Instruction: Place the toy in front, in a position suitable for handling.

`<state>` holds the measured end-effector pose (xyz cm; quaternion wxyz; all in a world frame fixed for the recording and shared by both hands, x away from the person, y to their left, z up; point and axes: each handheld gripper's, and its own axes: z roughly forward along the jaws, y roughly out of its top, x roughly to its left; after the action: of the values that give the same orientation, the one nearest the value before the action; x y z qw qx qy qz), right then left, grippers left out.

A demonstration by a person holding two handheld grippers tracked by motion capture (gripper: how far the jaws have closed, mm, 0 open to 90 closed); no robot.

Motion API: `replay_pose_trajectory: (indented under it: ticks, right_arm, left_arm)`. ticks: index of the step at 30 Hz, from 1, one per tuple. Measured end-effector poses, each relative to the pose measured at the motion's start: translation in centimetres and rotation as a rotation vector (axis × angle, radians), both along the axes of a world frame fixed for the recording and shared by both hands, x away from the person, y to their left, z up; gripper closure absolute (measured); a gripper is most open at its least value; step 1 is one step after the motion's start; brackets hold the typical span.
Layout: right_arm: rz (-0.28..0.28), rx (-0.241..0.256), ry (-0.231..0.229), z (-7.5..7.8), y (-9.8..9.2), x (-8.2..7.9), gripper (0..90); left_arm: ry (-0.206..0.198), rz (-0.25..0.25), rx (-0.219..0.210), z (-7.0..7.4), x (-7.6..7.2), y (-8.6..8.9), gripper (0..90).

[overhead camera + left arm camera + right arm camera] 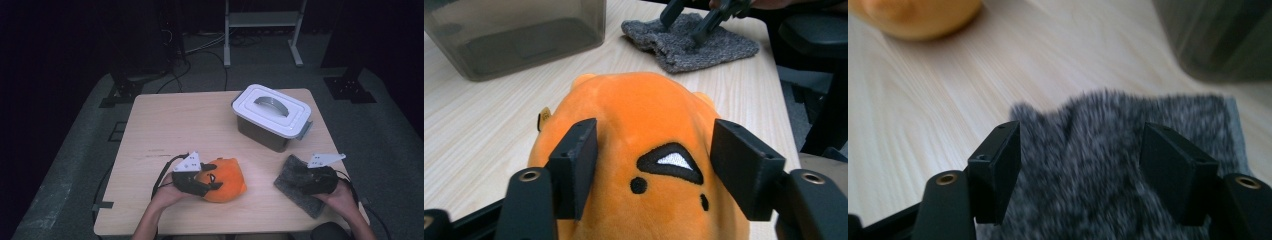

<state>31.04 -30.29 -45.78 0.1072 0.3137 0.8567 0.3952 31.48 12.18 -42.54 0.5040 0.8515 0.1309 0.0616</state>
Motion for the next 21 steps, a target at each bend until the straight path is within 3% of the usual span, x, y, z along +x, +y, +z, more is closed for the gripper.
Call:
replay_pose_trajectory:
  ticks: [6, 10, 14, 21]
  right_arm:
    - [0.003, -0.074, 0.023, -1.2, 0.0, -0.1, 37.6]
    - [0.008, -0.107, 0.013, -1.4, 0.2, -0.1, 38.7]
    - [0.005, -0.094, 0.003, -1.7, 0.1, -0.2, 38.6]
    - [0.003, -0.079, -0.001, -1.9, 0.0, -0.3, 39.1]
  left_arm:
    - [0.014, 0.0, -0.007, 0.1, -0.1, 0.2, 28.1]
    - [0.015, 0.007, -0.015, 0.3, -0.3, 0.5, 23.9]
    - [0.013, 0.016, -0.023, 0.6, -0.4, 0.8, 22.0]
    - [0.007, 0.028, 0.002, 0.8, -0.8, 1.2, 19.7]
